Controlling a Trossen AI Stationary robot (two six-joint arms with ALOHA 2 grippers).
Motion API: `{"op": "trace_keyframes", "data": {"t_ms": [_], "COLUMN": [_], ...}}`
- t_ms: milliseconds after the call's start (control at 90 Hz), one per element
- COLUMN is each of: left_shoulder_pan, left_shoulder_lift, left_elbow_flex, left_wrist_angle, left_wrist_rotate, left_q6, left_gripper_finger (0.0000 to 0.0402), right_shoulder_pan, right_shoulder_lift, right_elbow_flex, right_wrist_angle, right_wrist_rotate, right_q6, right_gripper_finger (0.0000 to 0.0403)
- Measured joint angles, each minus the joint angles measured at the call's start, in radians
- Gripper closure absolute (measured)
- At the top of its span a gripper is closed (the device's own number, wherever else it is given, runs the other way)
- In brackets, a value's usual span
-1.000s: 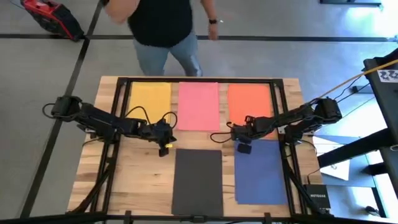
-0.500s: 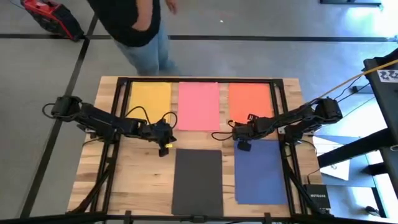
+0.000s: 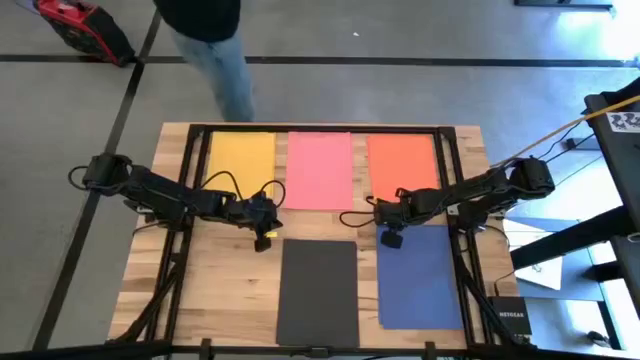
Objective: Organize paper
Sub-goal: Adjust the papers on the table
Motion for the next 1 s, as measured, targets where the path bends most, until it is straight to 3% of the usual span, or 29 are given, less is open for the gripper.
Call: {"op": "trace_keyframes", "data": {"t_ms": [422,778,1000], "left_shoulder_pan": [0.0,0.0,-0.001], "left_shoulder_lift": [0.0,0.0,0.0], "left_elbow_flex": [0.0,0.0,0.0], "left_wrist_angle": [0.0,0.0,0.0], "left_wrist_rotate": [0.0,0.0,0.0], "left_q6": [-0.021,-0.025,-0.025], "left_gripper_finger": [0.0402,0.0402,0.0402], "right_shoulder_pan": [-0.061,-0.069,-0.068], "right_shoulder_lift": [0.002,0.006,0.006], "right_elbow_flex": [-0.008,-0.011,-0.011], "right_wrist_angle": [0.02,0.026,0.023], "right_wrist_rotate": [0.032,0.157,0.135], "right_q6": [0.001,0.02,0.025], "right_gripper_finger": [0.04,0.04,0.04]}}
